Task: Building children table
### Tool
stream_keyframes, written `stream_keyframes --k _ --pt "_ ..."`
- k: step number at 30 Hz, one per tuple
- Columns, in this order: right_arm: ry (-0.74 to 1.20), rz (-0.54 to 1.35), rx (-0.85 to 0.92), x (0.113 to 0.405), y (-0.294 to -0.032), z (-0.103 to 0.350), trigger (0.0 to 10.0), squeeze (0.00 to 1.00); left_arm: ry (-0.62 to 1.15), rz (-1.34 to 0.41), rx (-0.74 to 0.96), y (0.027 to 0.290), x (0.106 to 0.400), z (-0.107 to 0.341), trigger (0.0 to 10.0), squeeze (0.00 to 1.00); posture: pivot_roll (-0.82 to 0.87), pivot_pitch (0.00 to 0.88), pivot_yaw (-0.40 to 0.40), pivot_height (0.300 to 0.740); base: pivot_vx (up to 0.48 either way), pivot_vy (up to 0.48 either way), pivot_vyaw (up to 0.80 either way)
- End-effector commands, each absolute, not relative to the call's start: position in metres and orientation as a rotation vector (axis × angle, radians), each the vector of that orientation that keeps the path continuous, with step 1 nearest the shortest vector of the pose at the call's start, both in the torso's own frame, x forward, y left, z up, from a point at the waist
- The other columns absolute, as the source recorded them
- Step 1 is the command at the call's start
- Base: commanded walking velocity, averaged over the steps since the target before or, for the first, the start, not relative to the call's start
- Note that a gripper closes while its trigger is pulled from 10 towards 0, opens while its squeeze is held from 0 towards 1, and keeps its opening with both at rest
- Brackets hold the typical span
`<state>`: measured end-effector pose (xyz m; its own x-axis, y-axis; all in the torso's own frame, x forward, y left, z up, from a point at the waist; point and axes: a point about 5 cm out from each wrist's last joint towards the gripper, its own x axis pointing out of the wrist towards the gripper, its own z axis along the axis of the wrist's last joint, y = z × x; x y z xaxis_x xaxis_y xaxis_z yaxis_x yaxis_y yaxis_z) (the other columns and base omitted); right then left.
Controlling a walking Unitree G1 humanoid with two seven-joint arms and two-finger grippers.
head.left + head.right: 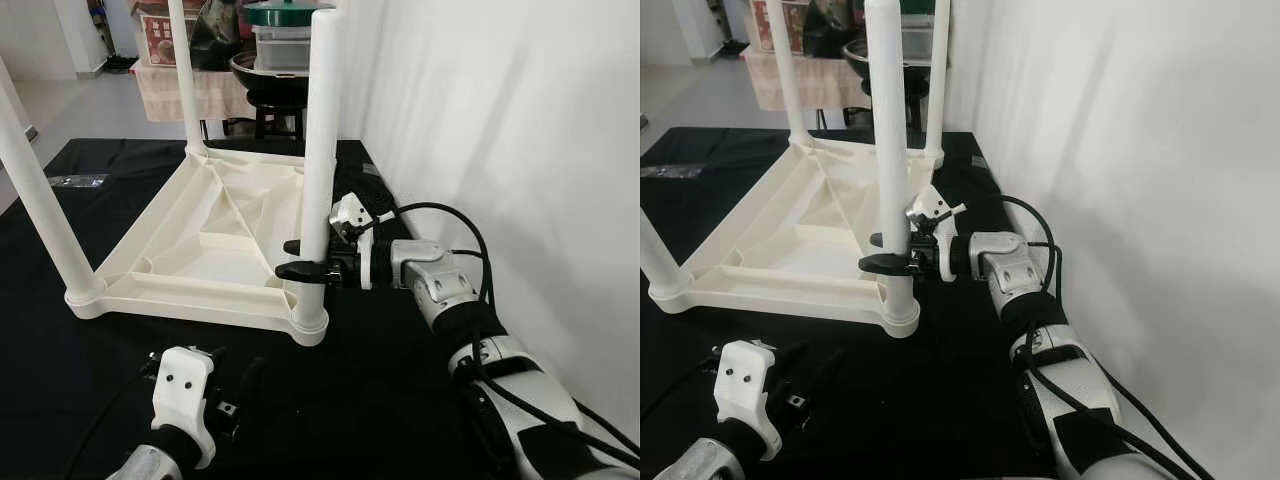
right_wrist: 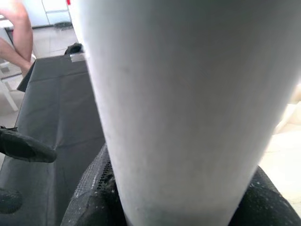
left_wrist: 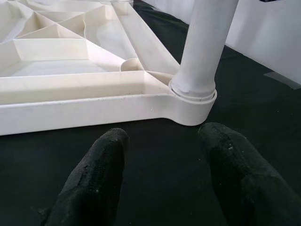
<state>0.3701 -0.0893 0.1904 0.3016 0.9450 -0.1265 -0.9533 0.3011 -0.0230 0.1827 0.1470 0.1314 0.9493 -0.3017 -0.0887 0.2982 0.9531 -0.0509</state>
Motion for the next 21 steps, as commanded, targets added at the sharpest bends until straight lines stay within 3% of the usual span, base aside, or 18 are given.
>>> stream_keyframes --k 1,5,6,7,8,12,19,20,21 --pt "0.088 1.091 -0.078 0.374 -0.105 0.185 0.0 0.0 0.097 -0.309 -0.035 0.146 0.182 0.132 10.0 0.0 0.06 0.0 -0.078 0.74 0.0 0.0 0.0" --pt "0.1 1.022 -0.087 0.375 -0.107 0.182 0.0 0.0 0.098 -0.309 -0.034 0.146 0.182 0.132 10.0 0.0 0.06 0.0 -0.078 0.74 0.0 0.0 0.0" --pt "0.132 0.85 -0.061 0.376 -0.107 0.172 0.0 0.0 0.099 -0.309 -0.033 0.147 0.182 0.132 10.0 0.0 0.06 0.0 -0.083 0.74 0.0 0.0 0.0" --pt "0.132 0.85 -0.061 0.376 -0.107 0.172 0.0 0.0 0.099 -0.309 -0.033 0.147 0.182 0.132 10.0 0.0 0.06 0.0 -0.083 0.74 0.0 0.0 0.0" --pt "0.216 0.676 -0.079 0.355 -0.093 0.141 0.0 0.0 0.105 -0.308 -0.03 0.149 0.181 0.132 10.0 0.0 0.05 0.0 -0.063 0.74 0.0 0.0 0.0" --pt "0.262 0.554 -0.138 0.322 -0.071 0.122 0.0 0.0 0.111 -0.316 -0.028 0.151 0.182 0.131 10.0 0.0 0.04 0.0 -0.052 0.74 0.0 0.0 0.0" --pt "0.228 0.58 -0.14 0.328 -0.062 0.132 0.0 0.0 0.109 -0.318 -0.026 0.151 0.184 0.13 10.0 0.0 0.05 0.0 -0.057 0.74 0.0 0.0 0.0" --pt "0.233 0.582 -0.132 0.328 -0.061 0.132 1.8 0.0 0.107 -0.32 -0.027 0.151 0.184 0.131 10.0 0.0 0.05 0.0 -0.057 0.74 0.0 0.0 0.0" --pt "0.233 0.582 -0.132 0.328 -0.061 0.132 1.8 0.0 0.107 -0.32 -0.027 0.151 0.184 0.131 10.0 0.0 0.05 0.0 -0.057 0.74 0.0 0.0 0.0"
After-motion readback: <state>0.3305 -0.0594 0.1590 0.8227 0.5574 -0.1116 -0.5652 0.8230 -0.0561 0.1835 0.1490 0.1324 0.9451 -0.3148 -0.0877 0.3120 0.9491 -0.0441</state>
